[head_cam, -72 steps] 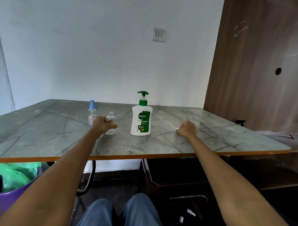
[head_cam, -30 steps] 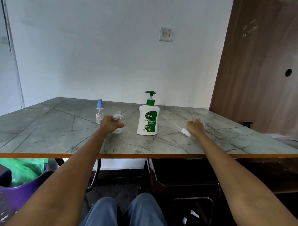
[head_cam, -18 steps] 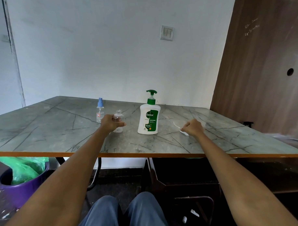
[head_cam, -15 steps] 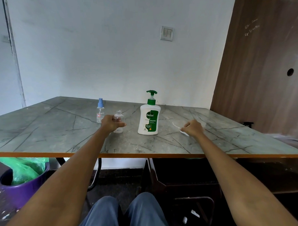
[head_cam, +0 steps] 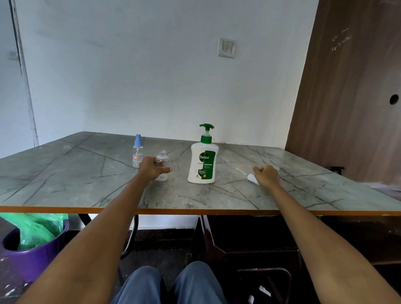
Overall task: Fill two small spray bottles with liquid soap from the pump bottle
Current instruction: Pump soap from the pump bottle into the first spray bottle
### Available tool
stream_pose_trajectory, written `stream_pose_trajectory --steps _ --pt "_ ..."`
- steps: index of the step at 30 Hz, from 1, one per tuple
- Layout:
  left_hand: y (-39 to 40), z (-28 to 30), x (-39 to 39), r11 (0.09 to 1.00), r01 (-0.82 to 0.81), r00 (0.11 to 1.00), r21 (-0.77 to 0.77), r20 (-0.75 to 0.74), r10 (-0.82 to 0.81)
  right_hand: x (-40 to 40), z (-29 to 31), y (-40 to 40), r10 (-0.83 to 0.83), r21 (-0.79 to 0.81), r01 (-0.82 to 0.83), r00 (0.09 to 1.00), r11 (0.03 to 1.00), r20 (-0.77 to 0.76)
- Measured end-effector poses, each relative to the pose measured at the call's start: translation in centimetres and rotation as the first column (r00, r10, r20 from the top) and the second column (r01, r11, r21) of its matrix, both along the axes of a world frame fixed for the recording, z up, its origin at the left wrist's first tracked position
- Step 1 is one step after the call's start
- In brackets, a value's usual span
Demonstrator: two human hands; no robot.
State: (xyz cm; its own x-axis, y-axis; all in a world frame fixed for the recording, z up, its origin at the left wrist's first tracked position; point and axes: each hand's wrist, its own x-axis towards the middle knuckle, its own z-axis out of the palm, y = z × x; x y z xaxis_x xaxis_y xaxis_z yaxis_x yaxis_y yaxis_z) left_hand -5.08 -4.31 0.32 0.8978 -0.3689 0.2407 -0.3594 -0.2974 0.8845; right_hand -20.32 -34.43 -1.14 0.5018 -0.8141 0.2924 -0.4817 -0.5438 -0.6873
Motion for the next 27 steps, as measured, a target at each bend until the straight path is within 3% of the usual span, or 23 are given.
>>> stream_pose_trajectory --steps 20,27 --pt "0.0 -0.1 0.2 1.0 0.003 1.0 0.013 0.017 -0.003 -1.0 0.0 -1.4 -0.024 -0.056 0.018 0.994 0.998 -0.107" --pt "-0.1 -0.2 0.5 1.0 -0.013 1.0 0.015 0.007 0.013 -0.8 0.3 -1.2 0.097 0.0 -0.097 0.991 0.995 -0.094"
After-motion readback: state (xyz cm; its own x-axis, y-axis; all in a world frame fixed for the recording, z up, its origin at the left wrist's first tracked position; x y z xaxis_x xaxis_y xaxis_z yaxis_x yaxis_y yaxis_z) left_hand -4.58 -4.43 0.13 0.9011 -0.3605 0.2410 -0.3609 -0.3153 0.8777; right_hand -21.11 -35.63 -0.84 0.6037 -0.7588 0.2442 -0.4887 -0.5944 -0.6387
